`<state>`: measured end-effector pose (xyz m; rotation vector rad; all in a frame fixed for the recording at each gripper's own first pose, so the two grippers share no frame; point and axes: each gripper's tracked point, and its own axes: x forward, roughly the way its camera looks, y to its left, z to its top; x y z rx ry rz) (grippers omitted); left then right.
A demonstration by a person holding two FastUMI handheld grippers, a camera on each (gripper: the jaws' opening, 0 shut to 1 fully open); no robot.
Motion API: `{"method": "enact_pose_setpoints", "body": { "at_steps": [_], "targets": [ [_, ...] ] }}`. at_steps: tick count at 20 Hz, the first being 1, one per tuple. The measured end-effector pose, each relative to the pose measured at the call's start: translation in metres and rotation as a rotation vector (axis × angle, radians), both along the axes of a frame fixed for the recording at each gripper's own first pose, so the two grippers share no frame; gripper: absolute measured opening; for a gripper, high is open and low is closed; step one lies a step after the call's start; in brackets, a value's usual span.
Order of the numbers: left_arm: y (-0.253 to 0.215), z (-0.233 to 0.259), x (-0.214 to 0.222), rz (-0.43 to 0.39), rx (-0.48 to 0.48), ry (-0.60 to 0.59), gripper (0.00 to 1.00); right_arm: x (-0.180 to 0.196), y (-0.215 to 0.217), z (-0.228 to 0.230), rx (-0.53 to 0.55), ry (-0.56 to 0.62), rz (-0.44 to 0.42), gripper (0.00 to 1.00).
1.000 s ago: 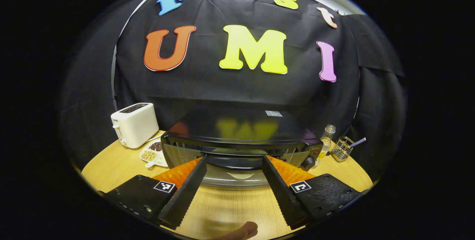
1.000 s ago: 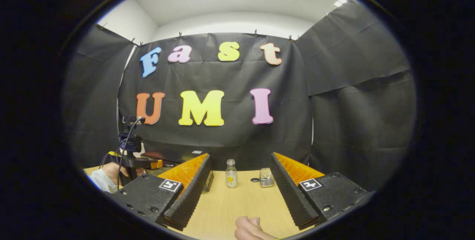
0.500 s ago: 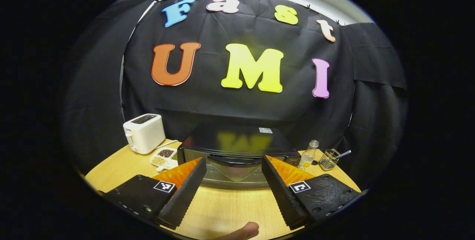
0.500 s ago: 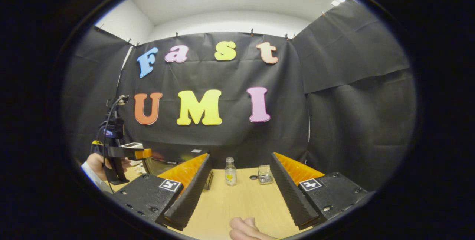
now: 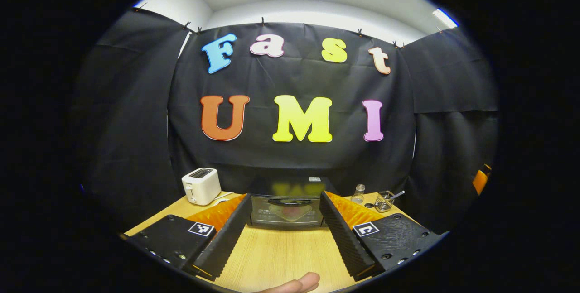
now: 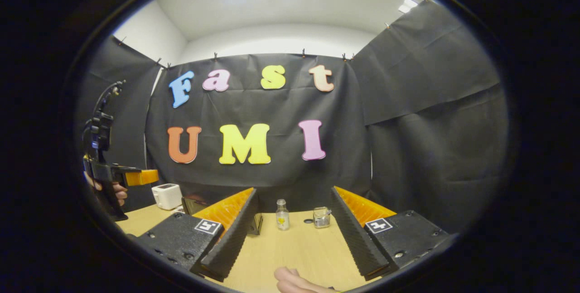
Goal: Open the electric oven with the left hand, put the food in, and close the electric oven.
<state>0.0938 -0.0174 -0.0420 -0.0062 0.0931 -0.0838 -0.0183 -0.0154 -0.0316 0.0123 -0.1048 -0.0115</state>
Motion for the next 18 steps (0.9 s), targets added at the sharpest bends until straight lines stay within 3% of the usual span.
{"method": "enact_pose_setpoints", "body": {
  "at_steps": [2, 9, 12, 13, 18],
  "targets": [
    [-0.002, 0.015, -0.03, 0.004, 0.005, -0.041, 0.95, -0.013, 0.002, 0.004, -0.009, -0.008, 0.003, 1.0],
    [-0.006, 0.026, -0.11, 0.039, 0.071, -0.139, 0.95, -0.033, 0.005, 0.013, 0.016, -0.061, 0.017, 1.0],
    [-0.017, -0.003, -0.125, 0.032, 0.066, -0.118, 0.95, -0.027, 0.007, -0.001, 0.03, -0.028, 0.037, 1.0],
    [-0.019, -0.008, -0.127, 0.022, 0.073, -0.11, 0.95, -0.025, 0.008, -0.003, 0.029, -0.02, 0.042, 0.96],
    [-0.024, -0.01, -0.13, 0.014, 0.071, -0.114, 0.95, -0.026, 0.01, -0.005, 0.029, -0.03, 0.048, 0.96]
  ]
}}
